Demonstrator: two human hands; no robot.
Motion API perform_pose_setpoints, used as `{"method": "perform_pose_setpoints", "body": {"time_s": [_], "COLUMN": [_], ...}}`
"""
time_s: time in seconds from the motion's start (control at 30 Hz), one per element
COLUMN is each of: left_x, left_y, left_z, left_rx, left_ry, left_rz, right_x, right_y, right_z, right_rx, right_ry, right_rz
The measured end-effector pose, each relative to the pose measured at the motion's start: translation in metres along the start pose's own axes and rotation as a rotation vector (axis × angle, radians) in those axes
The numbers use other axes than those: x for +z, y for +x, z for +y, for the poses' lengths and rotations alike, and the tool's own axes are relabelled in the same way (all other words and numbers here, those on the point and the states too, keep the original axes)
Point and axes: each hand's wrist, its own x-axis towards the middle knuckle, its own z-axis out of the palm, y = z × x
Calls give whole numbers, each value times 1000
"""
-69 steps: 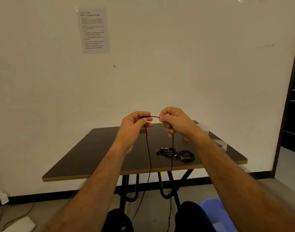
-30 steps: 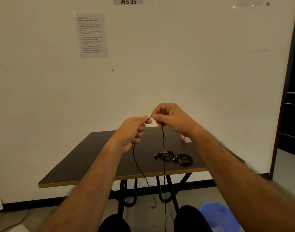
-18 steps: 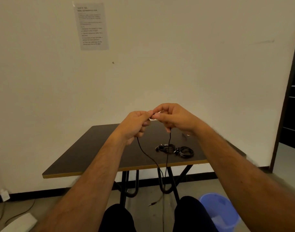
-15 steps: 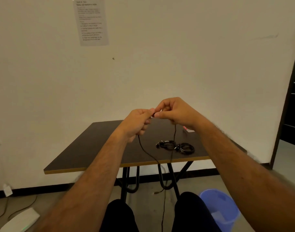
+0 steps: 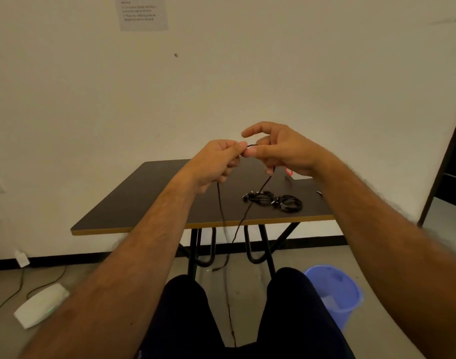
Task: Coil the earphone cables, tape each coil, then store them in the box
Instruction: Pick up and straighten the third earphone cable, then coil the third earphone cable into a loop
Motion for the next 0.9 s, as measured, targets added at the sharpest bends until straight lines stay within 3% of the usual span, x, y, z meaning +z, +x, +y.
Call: {"method": "perform_pose_setpoints", "body": {"time_s": [0.07,0.4,0.53,0.63,0.77,0.9], "left_x": [1,-22,-28,-37,-34,-20], "left_y": [-1,-12,-13,-20,-20,-12], "left_z": [1,-27,-29,-37,-37,-25], "left_rx": [14,-26,-79,-116,-100,-66], "left_ry": [20,26,169,182,30,-48], "left_rz": [-6,-41,-103,-132,-114,-121], "right_x": [4,-20,-33,-49,-50,-34], "right_y": [3,1,1,-3,-3,0], "right_z": [-3,9,10,7,5,3], "right_rx": [-33,-224,-254,-227,-222,36], "right_ry": [-105,-630,-911,-966,-768,-287], "right_rz": [3,501,539,523,522,186]}}
